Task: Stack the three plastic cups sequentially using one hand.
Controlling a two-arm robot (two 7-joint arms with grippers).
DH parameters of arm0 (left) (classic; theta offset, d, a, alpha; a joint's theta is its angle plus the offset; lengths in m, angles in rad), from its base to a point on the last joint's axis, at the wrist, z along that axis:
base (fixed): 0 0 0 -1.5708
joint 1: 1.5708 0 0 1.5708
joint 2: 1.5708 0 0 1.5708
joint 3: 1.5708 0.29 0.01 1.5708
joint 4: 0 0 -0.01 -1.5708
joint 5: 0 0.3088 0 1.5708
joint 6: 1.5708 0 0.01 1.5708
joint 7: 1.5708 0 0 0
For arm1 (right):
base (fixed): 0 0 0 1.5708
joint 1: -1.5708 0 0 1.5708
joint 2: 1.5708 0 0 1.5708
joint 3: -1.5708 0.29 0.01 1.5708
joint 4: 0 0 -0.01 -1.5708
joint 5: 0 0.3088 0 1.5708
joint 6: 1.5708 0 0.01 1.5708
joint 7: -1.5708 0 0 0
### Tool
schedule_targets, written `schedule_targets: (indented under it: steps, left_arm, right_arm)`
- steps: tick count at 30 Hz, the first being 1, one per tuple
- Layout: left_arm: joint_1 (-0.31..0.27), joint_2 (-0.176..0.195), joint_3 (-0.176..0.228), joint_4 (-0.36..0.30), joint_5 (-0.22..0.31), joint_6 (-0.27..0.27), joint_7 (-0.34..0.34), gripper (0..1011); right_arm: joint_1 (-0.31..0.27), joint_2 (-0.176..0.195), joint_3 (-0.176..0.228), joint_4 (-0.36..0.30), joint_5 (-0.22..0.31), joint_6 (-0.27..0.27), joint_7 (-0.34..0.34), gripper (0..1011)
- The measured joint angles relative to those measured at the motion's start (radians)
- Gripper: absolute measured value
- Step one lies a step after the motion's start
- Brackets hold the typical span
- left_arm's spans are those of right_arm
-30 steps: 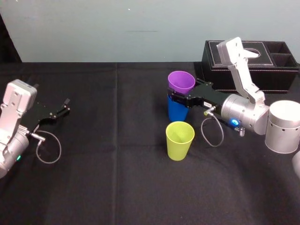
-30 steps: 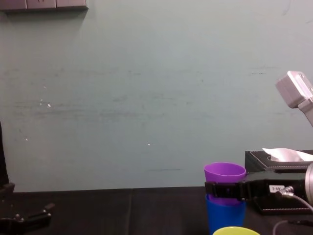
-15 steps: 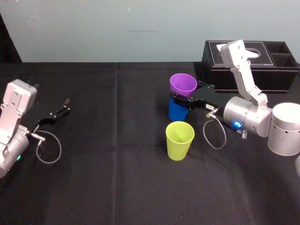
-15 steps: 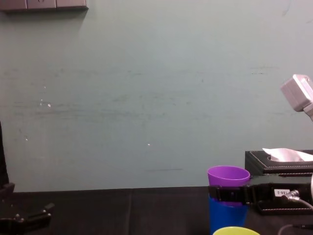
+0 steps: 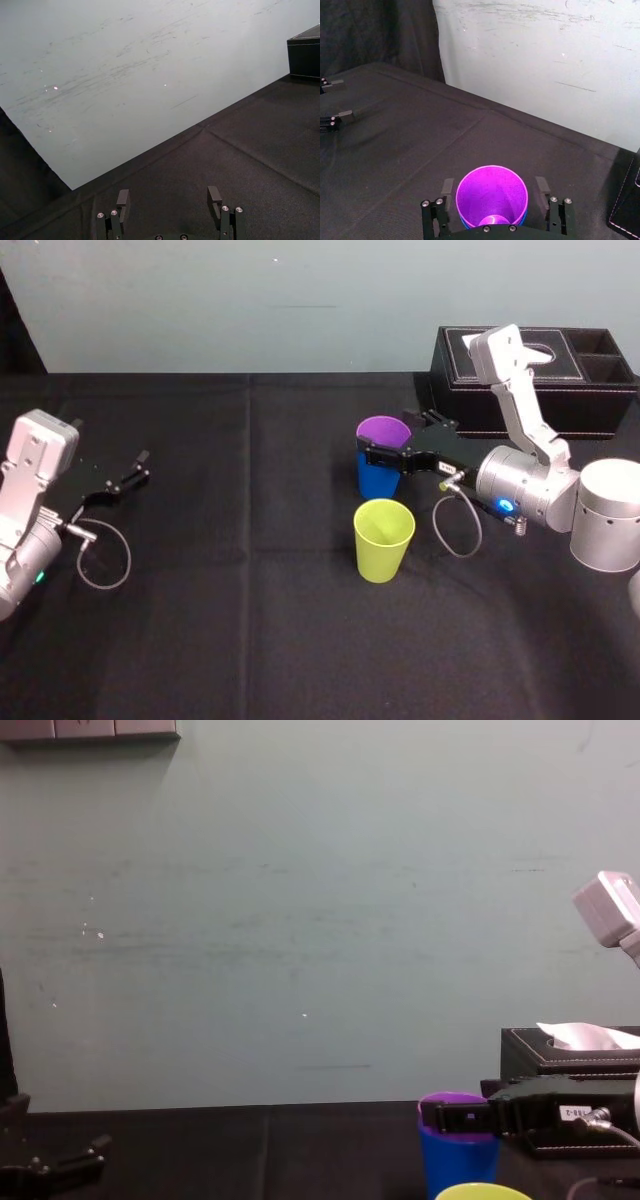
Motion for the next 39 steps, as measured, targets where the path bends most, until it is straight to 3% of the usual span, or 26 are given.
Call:
schedule_targets:
  steps: [12, 23, 32, 39]
  left_arm:
    - [0.0, 0.0, 0.0, 0.0, 0.0, 0.0, 0.0, 1011]
    - [0.0, 0.0, 0.0, 0.0, 0.0, 0.0, 0.0, 1011]
    - [0.0, 0.0, 0.0, 0.0, 0.0, 0.0, 0.0, 1011]
    - [0.0, 0.0, 0.0, 0.0, 0.0, 0.0, 0.0, 1011]
  right_arm:
    - [0.0, 0.0, 0.0, -0.002, 0.0, 0.0, -0.001, 1003]
    - [-0.047, 0.047, 0.035, -0.093, 0.043, -0.017, 0.023, 1003]
    - [-0.142, 0.163, 0.079, -0.194, 0.105, -0.016, 0.069, 1003]
    - [-0.263, 0.272, 0.118, -0.245, 0.13, -0.114, 0.115, 1003]
